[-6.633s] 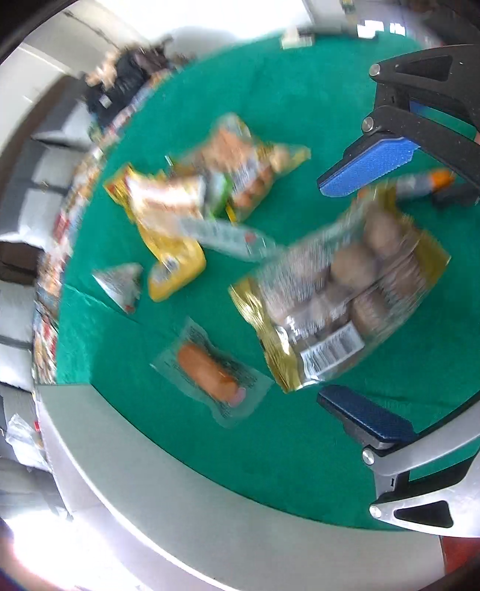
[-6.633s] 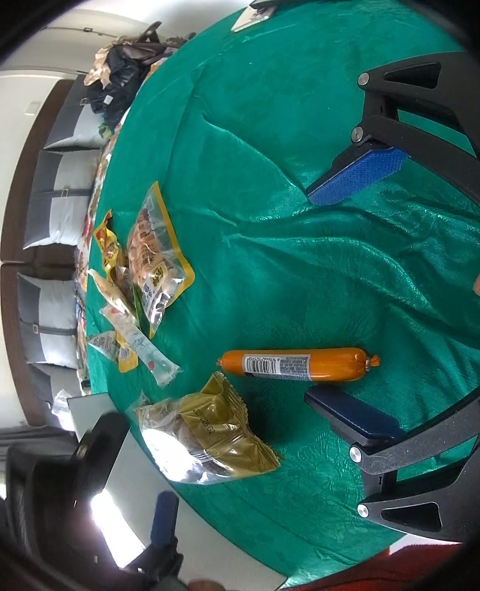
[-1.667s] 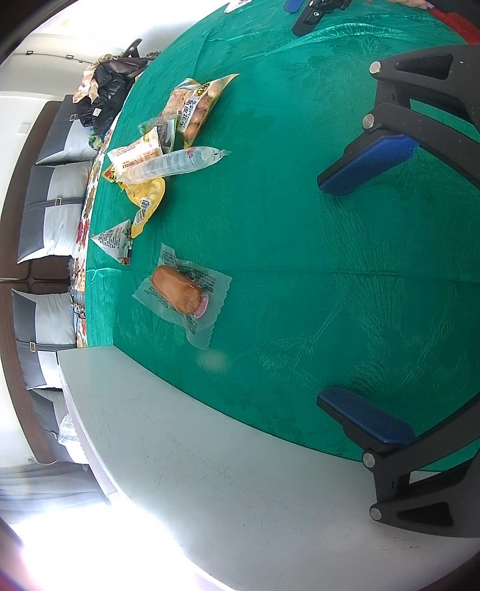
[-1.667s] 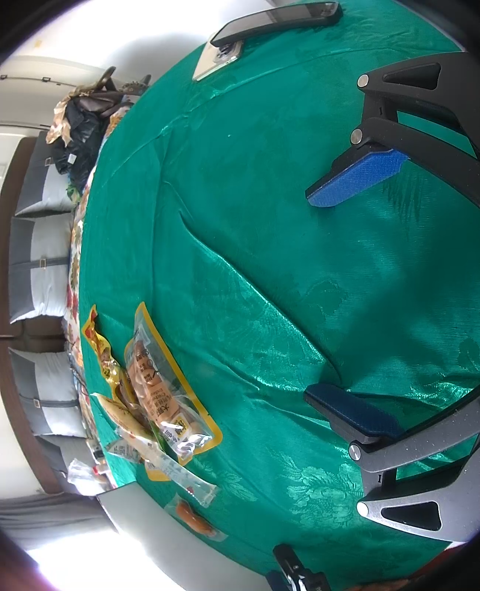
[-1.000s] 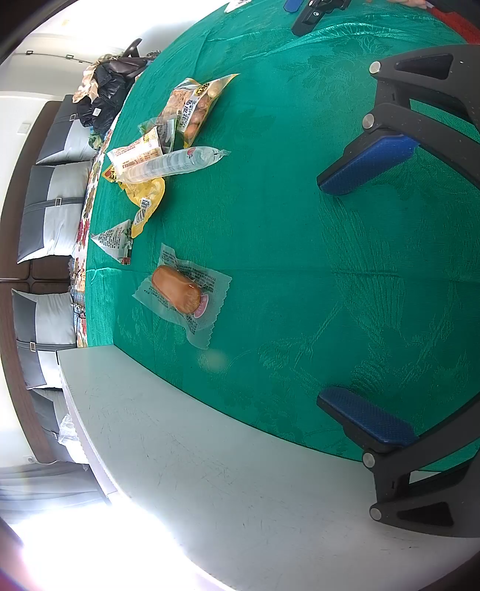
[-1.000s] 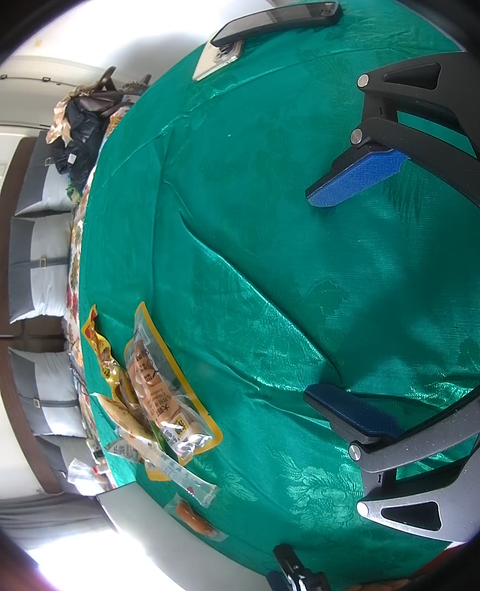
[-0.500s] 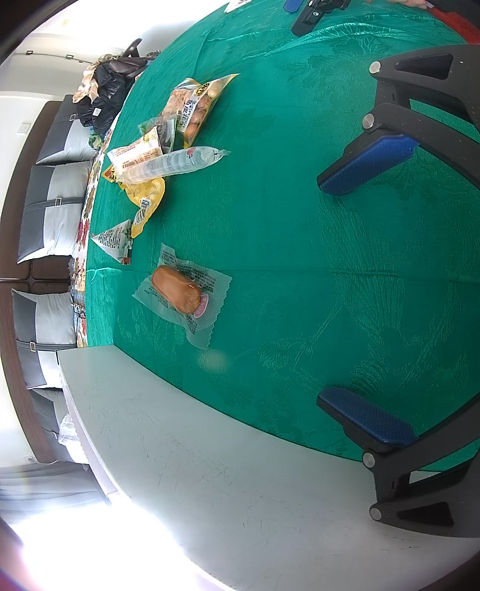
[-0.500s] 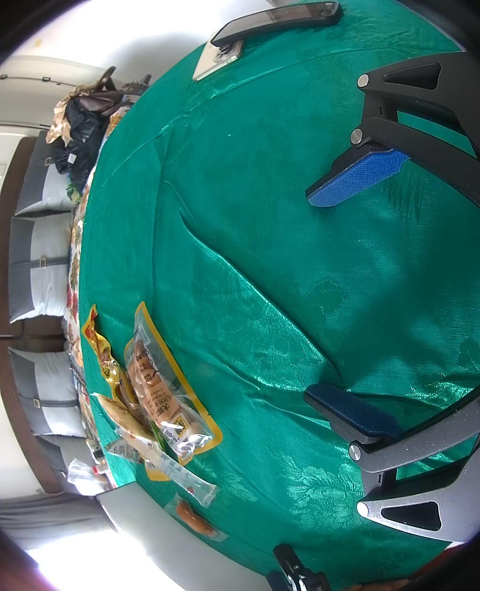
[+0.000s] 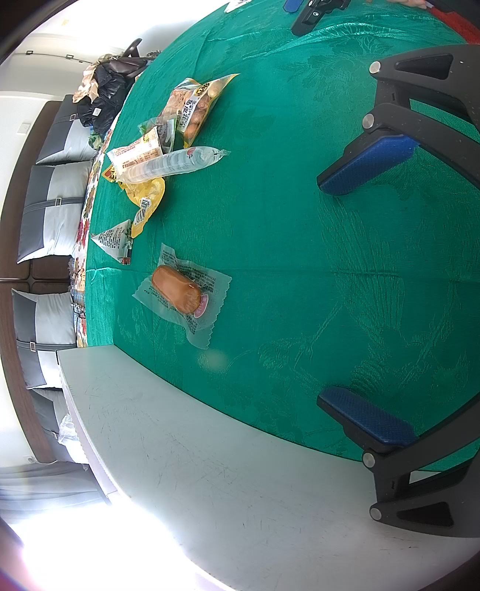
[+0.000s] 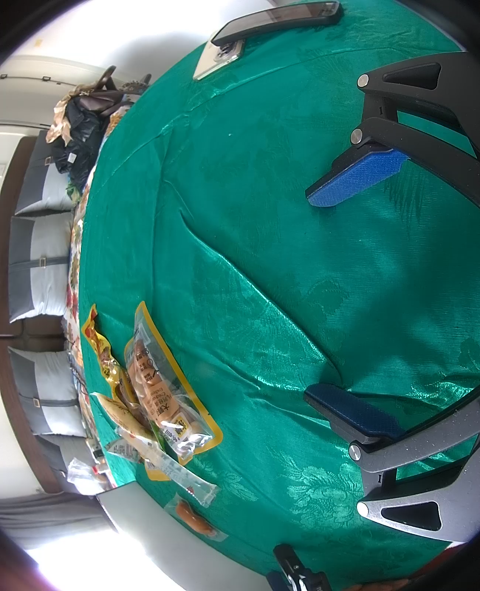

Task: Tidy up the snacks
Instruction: 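Lower the left tool onto the wrapped sausage packet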

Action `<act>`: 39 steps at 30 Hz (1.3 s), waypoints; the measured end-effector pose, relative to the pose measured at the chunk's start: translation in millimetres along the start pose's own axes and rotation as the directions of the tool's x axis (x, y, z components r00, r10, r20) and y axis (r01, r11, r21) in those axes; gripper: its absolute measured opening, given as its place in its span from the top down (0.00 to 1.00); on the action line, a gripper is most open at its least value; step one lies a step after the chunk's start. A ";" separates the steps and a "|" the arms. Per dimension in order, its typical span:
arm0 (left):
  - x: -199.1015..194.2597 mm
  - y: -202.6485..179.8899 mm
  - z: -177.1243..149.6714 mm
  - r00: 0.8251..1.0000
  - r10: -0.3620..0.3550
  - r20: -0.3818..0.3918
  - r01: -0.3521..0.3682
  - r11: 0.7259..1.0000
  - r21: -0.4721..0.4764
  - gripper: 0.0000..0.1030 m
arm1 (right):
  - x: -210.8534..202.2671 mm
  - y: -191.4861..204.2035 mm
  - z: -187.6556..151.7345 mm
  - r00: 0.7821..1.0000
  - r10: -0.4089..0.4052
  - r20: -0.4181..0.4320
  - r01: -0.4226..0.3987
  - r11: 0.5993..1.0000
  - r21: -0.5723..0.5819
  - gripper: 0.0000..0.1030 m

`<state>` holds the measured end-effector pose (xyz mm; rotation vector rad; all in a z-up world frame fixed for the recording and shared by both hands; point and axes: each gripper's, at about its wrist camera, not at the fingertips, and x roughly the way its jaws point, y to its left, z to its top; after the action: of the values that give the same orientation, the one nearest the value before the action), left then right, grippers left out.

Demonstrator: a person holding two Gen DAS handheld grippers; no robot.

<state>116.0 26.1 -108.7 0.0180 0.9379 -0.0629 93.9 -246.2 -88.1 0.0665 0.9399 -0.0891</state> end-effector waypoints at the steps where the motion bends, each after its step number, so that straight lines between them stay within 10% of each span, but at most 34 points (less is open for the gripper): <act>1: -1.6 0.7 -0.8 1.000 -0.003 -0.006 0.003 1.000 0.002 0.00 | 0.0 0.0 0.0 1.000 0.000 0.000 0.000 1.000 0.000 0.04; 9: 1.5 -0.6 34.5 0.988 -0.049 -0.149 0.060 0.996 0.071 0.01 | 0.2 0.0 0.2 1.000 0.001 0.000 -0.001 1.000 -0.001 0.04; 21: 79.4 -5.8 135.5 0.967 0.067 -0.245 -0.042 0.993 0.107 0.12 | 1.2 2.2 0.9 1.000 0.003 -0.001 -0.003 1.000 -0.003 0.04; 24: 75.9 0.3 136.8 0.971 -0.025 -0.238 0.037 0.998 0.045 0.46 | 1.3 2.5 1.0 1.000 0.003 -0.001 -0.003 1.000 -0.003 0.04; 27: 63.2 1.9 128.0 0.973 -0.020 -0.230 0.026 0.999 0.025 0.55 | 1.8 3.3 1.3 1.000 0.003 -0.002 -0.003 1.000 -0.004 0.04; 35: 8.0 -2.6 60.0 0.961 -0.100 -0.258 0.080 0.993 -0.086 0.55 | 2.9 5.1 1.8 1.000 0.005 -0.002 -0.005 1.000 -0.006 0.04; 39: 0.6 -9.0 39.6 0.975 -0.091 -0.204 0.088 0.996 -0.024 0.36 | 2.8 4.7 1.9 1.000 0.005 -0.002 -0.005 1.000 -0.006 0.04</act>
<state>147.7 15.4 -85.6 -0.0326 1.1450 -0.1393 97.6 -241.9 -89.1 0.0630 0.9422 -0.0817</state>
